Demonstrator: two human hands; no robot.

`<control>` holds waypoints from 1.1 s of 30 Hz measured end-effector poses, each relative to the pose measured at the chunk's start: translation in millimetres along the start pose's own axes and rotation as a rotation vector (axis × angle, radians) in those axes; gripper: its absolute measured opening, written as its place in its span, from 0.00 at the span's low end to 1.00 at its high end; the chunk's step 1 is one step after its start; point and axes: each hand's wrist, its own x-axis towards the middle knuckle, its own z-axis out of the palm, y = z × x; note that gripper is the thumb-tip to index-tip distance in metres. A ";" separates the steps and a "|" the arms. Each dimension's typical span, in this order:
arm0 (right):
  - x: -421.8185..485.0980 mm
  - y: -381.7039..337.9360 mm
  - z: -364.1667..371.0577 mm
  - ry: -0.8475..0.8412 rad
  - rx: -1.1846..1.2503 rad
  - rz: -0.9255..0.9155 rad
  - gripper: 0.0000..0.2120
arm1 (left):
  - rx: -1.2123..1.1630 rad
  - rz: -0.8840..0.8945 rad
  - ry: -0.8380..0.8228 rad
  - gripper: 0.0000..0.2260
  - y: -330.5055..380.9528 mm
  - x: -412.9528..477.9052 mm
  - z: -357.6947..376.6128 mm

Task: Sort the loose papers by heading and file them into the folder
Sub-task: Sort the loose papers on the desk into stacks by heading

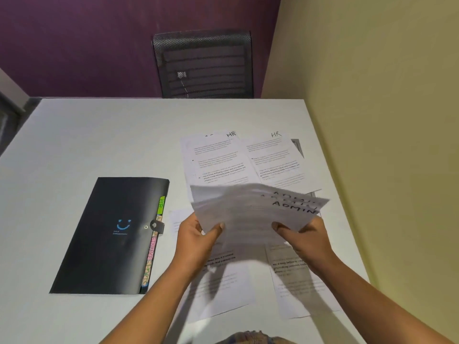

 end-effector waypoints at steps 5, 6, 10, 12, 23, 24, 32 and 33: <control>11.5 28.0 11.6 -0.008 -0.046 0.091 0.15 | 0.215 -0.081 -0.104 0.11 -27.2 14.2 1.6; 13.5 30.3 12.8 -0.005 -0.054 0.103 0.15 | 0.227 -0.086 -0.111 0.11 -29.7 16.5 2.5; 19.5 37.6 14.4 0.009 -0.077 0.120 0.13 | 0.258 -0.087 -0.073 0.06 -41.2 26.3 3.4; 21.4 45.7 17.3 -0.032 -0.112 0.139 0.11 | 0.355 -0.071 -0.104 0.05 -53.6 30.5 4.0; 69.6 63.8 15.4 0.095 -0.197 0.130 0.07 | 0.461 -0.166 -0.114 0.12 -54.7 84.6 -2.3; 74.0 60.9 14.8 0.135 -0.164 0.137 0.07 | 0.417 -0.182 -0.154 0.13 -52.2 87.6 -0.9; 109.0 65.7 11.9 0.210 -0.081 0.190 0.13 | 0.265 -0.401 -0.163 0.07 -59.0 118.2 -6.2; 107.2 66.8 10.9 0.228 -0.060 0.202 0.12 | 0.237 -0.427 -0.113 0.06 -57.0 120.1 -7.1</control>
